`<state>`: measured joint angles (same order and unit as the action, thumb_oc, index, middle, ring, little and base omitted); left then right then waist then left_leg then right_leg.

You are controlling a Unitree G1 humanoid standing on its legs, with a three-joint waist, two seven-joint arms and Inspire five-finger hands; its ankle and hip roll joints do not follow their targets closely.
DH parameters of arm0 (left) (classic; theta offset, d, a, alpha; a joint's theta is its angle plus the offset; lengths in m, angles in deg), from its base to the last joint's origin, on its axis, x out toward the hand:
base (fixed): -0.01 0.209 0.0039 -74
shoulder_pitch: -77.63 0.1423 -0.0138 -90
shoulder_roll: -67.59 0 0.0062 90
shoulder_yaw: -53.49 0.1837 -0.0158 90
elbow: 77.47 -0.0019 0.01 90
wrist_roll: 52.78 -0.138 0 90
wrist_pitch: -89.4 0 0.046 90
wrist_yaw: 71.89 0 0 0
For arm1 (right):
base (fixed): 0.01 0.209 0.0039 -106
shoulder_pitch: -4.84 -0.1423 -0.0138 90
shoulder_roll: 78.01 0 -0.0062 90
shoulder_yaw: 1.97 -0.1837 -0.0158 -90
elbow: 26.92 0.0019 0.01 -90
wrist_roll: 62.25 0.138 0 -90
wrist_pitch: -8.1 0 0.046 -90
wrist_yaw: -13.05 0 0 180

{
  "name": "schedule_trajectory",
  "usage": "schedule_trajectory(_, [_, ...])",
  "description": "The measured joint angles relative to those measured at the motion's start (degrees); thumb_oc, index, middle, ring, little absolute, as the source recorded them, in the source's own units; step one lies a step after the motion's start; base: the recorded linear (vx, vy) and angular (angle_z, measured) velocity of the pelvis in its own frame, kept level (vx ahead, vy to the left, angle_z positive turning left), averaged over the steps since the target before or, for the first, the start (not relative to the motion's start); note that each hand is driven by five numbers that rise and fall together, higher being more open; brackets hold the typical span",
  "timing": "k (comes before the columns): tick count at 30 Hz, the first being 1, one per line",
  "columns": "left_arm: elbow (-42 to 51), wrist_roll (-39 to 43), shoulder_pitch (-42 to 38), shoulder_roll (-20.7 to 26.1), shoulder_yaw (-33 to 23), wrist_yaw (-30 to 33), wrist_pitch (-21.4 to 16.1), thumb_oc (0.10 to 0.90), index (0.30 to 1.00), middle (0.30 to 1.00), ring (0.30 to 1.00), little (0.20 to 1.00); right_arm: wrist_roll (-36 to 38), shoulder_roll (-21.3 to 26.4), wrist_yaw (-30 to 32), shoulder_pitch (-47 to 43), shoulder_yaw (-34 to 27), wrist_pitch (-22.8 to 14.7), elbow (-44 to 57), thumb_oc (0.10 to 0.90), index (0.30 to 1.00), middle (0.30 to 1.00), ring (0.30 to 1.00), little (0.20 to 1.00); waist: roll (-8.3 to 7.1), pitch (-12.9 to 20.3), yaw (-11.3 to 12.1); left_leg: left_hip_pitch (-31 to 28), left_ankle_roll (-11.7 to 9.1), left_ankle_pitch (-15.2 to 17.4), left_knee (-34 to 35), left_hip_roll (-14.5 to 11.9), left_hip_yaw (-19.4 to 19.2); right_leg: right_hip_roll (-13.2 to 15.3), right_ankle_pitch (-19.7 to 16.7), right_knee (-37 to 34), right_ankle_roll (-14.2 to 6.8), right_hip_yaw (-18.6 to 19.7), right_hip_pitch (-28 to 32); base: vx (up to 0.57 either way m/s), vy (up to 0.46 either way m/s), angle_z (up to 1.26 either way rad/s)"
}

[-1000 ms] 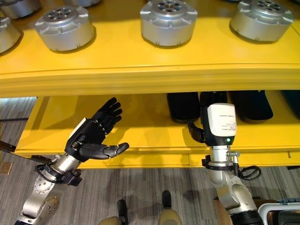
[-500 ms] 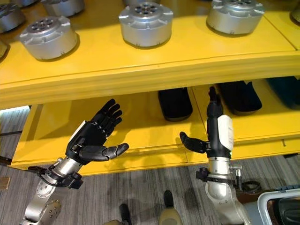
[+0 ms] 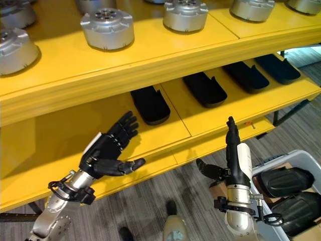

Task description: Move parts from the plastic box to the shelf.

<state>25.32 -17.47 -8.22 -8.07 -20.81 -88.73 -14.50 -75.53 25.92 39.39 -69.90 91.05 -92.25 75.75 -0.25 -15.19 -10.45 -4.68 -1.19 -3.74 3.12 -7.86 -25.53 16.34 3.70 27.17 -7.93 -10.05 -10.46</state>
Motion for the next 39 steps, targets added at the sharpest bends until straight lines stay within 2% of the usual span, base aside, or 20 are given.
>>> schedule_trajectory(1, [-0.1, 0.0, 0.0, 0.6, 0.1, 0.0, 0.0, 0.9, 1.0, 1.0, 1.0, 1.0, 0.0, 0.1, 0.0, -1.2, 0.6, -0.4, 0.0, 0.9, 1.0, 1.0, 1.0, 1.0, -0.01, 0.0, 1.3, 0.2, -0.3, -0.2, -0.8, -0.9, -0.3, 1.4, 0.2, 0.3, 0.0, -0.2, 1.4, -0.16, -0.271, -0.46])
schedule_trajectory(2, [-0.1, 0.0, 0.0, 1.5, -0.1, 0.0, -0.5, 0.9, 1.0, 1.0, 1.0, 1.0, 0.0, 0.0, 0.0, -2.7, 1.2, -1.0, 0.0, 0.9, 1.0, 1.0, 1.0, 1.0, -0.59, 0.2, 2.7, 0.4, -1.1, -0.5, -1.5, -1.3, -1.2, 2.2, -1.8, -4.2, -0.4, -1.3, 3.7, -0.14, -0.287, -0.57])
schedule_trajectory(4, [-0.5, 0.0, 0.0, 2.4, -0.8, 0.2, -0.9, 0.9, 1.0, 1.0, 1.0, 1.0, 0.0, 0.4, 0.0, -7.2, 3.1, -1.2, -1.0, 0.9, 1.0, 1.0, 1.0, 1.0, -0.14, 0.2, 3.7, 0.7, -2.4, -1.5, -1.9, -3.6, -2.6, -1.2, -1.2, -11.6, -0.9, -4.9, 6.2, -0.13, -0.283, -0.78])
schedule_trajectory(6, [-1.1, -0.1, -0.7, 2.0, -1.0, 0.1, -0.9, 0.9, 1.0, 1.0, 1.0, 1.0, 0.0, 0.3, -0.1, -10.8, 3.9, -0.8, -1.8, 0.9, 1.0, 1.0, 1.0, 1.0, 0.92, 0.2, 4.0, 0.0, -2.9, -2.2, -2.4, -6.6, -5.1, -4.6, -2.3, -16.9, 1.5, -6.3, 7.6, -0.14, -0.307, -1.0])
schedule_trajectory(7, [-1.2, -0.1, -1.3, 0.6, -1.2, -0.3, -1.0, 0.9, 1.0, 1.0, 1.0, 1.0, 0.0, 0.7, 0.6, -11.3, 2.8, -0.4, -1.6, 0.9, 1.0, 1.0, 1.0, 1.0, 1.53, 0.3, 3.1, -0.5, -2.9, -2.4, -3.9, -9.2, -7.0, -7.8, -4.0, -20.1, 3.4, -5.5, 8.9, -0.14, -0.334, -0.77])
schedule_trajectory(10, [-1.1, 0.3, -3.2, -1.6, -1.2, -1.8, -1.0, 0.9, 1.0, 1.0, 1.0, 1.0, 0.1, 4.1, 1.7, -10.2, 1.2, 1.7, -1.6, 0.9, 1.0, 1.0, 1.0, 1.0, 2.71, 0.6, 1.0, -1.4, -4.0, -1.2, -1.6, -9.0, -5.7, -10.0, -5.4, -21.8, 4.3, -4.3, 7.9, -0.15, -0.305, -0.45])
schedule_trajectory(13, [-1.0, 0.2, -4.8, -2.4, -1.1, -2.3, -1.0, 0.9, 1.0, 1.0, 1.0, 1.0, 0.2, 4.7, 2.2, -9.0, 0.6, 2.5, -1.6, 0.9, 1.0, 1.0, 1.0, 1.0, 3.52, 0.7, -1.0, -1.3, -4.2, -1.0, -1.1, -9.1, -7.5, -10.3, -6.2, -22.6, 4.3, -3.3, 6.2, -0.12, -0.238, -0.41])
schedule_trajectory(17, [-0.7, 0.2, -5.3, -2.1, -1.2, -1.6, -1.4, 0.9, 1.0, 1.0, 1.0, 1.0, 0.1, 4.8, 2.3, -6.8, 0.4, 2.5, -1.6, 0.9, 1.0, 1.0, 1.0, 1.0, 4.6, 0.9, -2.2, -2.4, -5.2, -1.8, -0.3, -8.8, -11.9, -9.7, -3.5, -14.5, 5.2, -1.5, 0.0, -0.13, -0.262, -0.57])
schedule_trajectory(23, [-1.1, 0.4, -5.8, -2.1, -1.3, 0.2, -1.5, 0.9, 1.0, 1.0, 1.0, 1.0, 0.3, 5.3, 2.3, -2.7, -2.6, 1.7, -1.8, 0.9, 1.0, 1.0, 1.0, 1.0, 4.86, 0.7, -4.2, -3.6, -0.8, -4.4, -4.8, -9.2, -7.9, -11.4, -1.5, -11.5, 6.6, 4.7, -2.1, -0.03, -0.239, -0.58])
schedule_trajectory(25, [-1.2, 0.4, -5.2, -2.1, -1.7, 0.3, -1.5, 0.9, 1.0, 1.0, 1.0, 1.0, 0.6, 4.7, 1.8, -1.6, -3.4, 0.6, -2.1, 0.9, 1.0, 1.0, 1.0, 1.0, 2.96, -0.2, -4.2, -2.6, -0.9, -6.0, -14.5, -10.7, 0.6, -13.7, -4.2, -15.7, 9.3, 10.9, 1.6, 0.03, -0.25, -1.56])
schedule_trajectory(26, [-0.3, 0.4, -3.3, -1.6, -2.8, 0.4, -2.4, 0.9, 1.0, 1.0, 1.0, 1.0, 0.6, 4.6, 0.9, -2.3, -3.7, -1.9, -2.1, 0.9, 1.0, 1.0, 1.0, 1.0, 2.03, 0.3, -2.1, -2.7, -3.9, 1.3, -11.4, -6.0, 8.0, -14.3, -6.7, -20.2, 9.8, 17.3, 2.2, 0.07, -0.163, -1.93])
schedule_trajectory(29, [-0.4, 0.2, -1.6, -0.7, -2.9, 0.3, -2.5, 0.9, 1.0, 1.0, 1.0, 1.0, 2.3, 4.6, -0.9, -3.3, -3.7, -2.5, -2.1, 0.9, 1.0, 1.0, 1.0, 1.0, 1.31, 0.1, -1.3, -0.6, -0.9, 5.8, -3.2, 4.0, 16.4, -14.3, -9.2, -25.2, 9.7, 20.7, 3.1, 0.05, -0.114, -1.47])
schedule_trajectory(31, [-0.5, -0.2, 0.1, -0.5, -2.9, -0.3, -2.4, 0.9, 1.0, 1.0, 1.0, 1.0, 2.3, 4.3, -0.9, -3.2, -3.4, -2.5, -2.1, 0.9, 1.0, 1.0, 1.0, 1.0, 1.99, 0.5, -0.7, 2.8, 1.0, 6.9, -3.8, 9.1, 17.6, -14.7, -10.5, -26.3, 9.3, 19.5, 3.9, 0.05, -0.041, -1.01])
schedule_trajectory(32, [-0.5, -0.2, 0.7, -0.6, -3.1, -0.9, -2.4, 0.9, 1.0, 1.0, 1.0, 1.0, 2.3, 4.6, -0.8, -3.0, -3.0, -2.5, -2.0, 0.9, 1.0, 1.0, 1.0, 1.0, 3.07, 0.7, -0.7, 4.9, 3.1, 8.9, -3.6, 9.6, 17.7, -16.1, -10.1, -26.1, 8.6, 18.5, 3.7, 0.09, -0.034, -1.2])
schedule_trajectory(33, [-0.5, -0.1, 2.5, -0.7, -4.5, -1.8, -2.5, 0.9, 1.0, 1.0, 1.0, 1.0, 2.2, 4.2, -0.8, -2.7, -1.3, -2.5, -2.0, 0.9, 1.0, 1.0, 1.0, 1.0, 4.1, 1.0, 1.4, 5.7, 3.7, 6.5, -5.6, 7.5, 17.6, -18.8, -8.4, -22.6, 7.2, 17.4, 2.3, 0.09, -0.034, -1.15])
schedule_trajectory(34, [-0.5, -0.1, 3.8, -0.7, -5.2, -1.7, -2.5, 0.9, 1.0, 1.0, 1.0, 1.0, 2.2, 3.7, -0.8, -2.6, -0.2, -2.5, -1.9, 0.9, 1.0, 1.0, 1.0, 1.0, 4.36, 1.1, 1.4, 5.8, 3.3, 6.2, -5.7, 6.6, 17.0, -19.1, -4.4, -15.1, 7.0, 16.5, 0.1, 0.1, -0.039, -0.89])
schedule_trajectory(35, [-0.3, -0.1, 4.5, -0.1, -5.6, -1.8, -2.5, 0.9, 1.0, 1.0, 1.0, 1.0, 2.2, 3.3, -0.8, -2.0, 0.2, -2.5, -1.4, 0.9, 1.0, 1.0, 1.0, 1.0, 3.8, 1.4, 1.0, 5.6, 2.9, 6.0, -4.7, 7.0, 17.4, -18.8, -1.6, -11.4, 6.6, 15.6, 0.0, 0.1, -0.03, -0.18])
schedule_trajectory(36, [0.0, -0.1, 4.9, 0.6, -6.1, -2.1, -2.4, 0.9, 1.0, 1.0, 1.0, 1.0, 2.2, 3.1, -0.8, -1.6, 0.3, -2.6, -1.2, 0.9, 1.0, 1.0, 1.0, 1.0, 2.83, 2.0, 0.9, 5.4, 2.3, 5.5, -3.6, 8.1, 17.8, -17.5, 0.9, -13.0, 7.5, 16.0, 1.5, 0.1, -0.026, 0.08])
schedule_trajectory(38, [0.3, -0.1, 5.4, 0.3, -6.5, -2.4, -2.4, 0.9, 1.0, 1.0, 1.0, 1.0, 2.3, 2.2, -0.8, -2.1, 0.4, -2.0, -1.4, 0.9, 1.0, 1.0, 1.0, 1.0, 4.13, 2.2, 1.2, 4.8, 2.1, 1.2, -0.7, 8.1, 21.2, -18.2, -1.5, -16.7, 7.5, 15.9, 2.2, 0.12, -0.004, 0.06])
schedule_trajectory(39, [0.4, -0.1, 5.7, 0.3, -6.6, -2.4, -2.4, 0.9, 1.0, 1.0, 1.0, 1.0, 2.4, 2.0, -0.9, -2.2, 1.0, -1.7, -1.4, 0.9, 1.0, 1.0, 1.0, 1.0, 4.14, 2.2, 1.4, 4.1, 1.8, 0.7, 0.2, 8.2, 21.7, -18.6, -2.2, -17.8, 8.1, 16.0, 2.8, 0.15, 0.018, -0.04])
